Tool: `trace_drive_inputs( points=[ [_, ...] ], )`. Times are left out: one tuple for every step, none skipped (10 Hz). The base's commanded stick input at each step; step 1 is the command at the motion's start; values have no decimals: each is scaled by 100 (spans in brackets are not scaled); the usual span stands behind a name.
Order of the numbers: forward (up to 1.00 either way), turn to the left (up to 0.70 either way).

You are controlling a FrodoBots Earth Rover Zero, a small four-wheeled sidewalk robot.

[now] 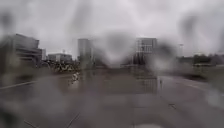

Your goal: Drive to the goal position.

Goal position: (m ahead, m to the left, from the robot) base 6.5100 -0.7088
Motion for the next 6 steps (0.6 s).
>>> trace_drive_inputs(
  points=[
    [7,1],
    [6,0],
    [7,1],
    [7,1],
    [6,0],
    [7,0]
  ],
)
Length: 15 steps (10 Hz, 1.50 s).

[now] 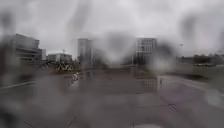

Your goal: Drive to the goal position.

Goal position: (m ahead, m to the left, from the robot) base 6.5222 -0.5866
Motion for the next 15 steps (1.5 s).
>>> trace_drive_inputs(
  points=[
    [6,0],
    [7,0],
    [7,1],
    [7,0],
    [7,0],
    [7,0],
    [7,0],
    [7,0],
    [6,0],
    [6,0],
    [7,0],
    [7,0],
    [6,0],
    [6,0],
    [6,0]
  ],
)
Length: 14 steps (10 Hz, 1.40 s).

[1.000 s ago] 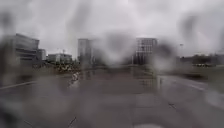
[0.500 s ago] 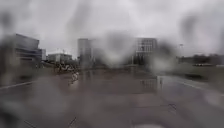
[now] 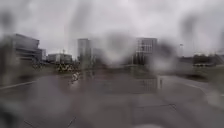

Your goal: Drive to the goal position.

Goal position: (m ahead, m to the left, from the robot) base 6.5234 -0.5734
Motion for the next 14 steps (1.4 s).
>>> trace_drive_inputs(
  points=[
    [7,0],
    [7,0],
    [7,0],
    [6,0],
    [7,1],
    [7,0],
    [7,0],
    [7,0],
    [6,0],
    [6,0],
    [7,0],
    [7,0],
    [7,0],
    [7,0]
  ],
)
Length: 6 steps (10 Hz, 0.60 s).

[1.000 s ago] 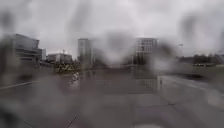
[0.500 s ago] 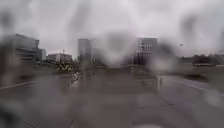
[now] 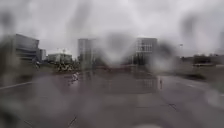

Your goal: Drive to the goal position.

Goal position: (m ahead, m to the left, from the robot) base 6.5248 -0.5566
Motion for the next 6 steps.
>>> trace_drive_inputs(
  points=[
    [7,0],
    [6,0],
    [7,0],
    [7,0],
    [7,0],
    [7,0]
  ],
)
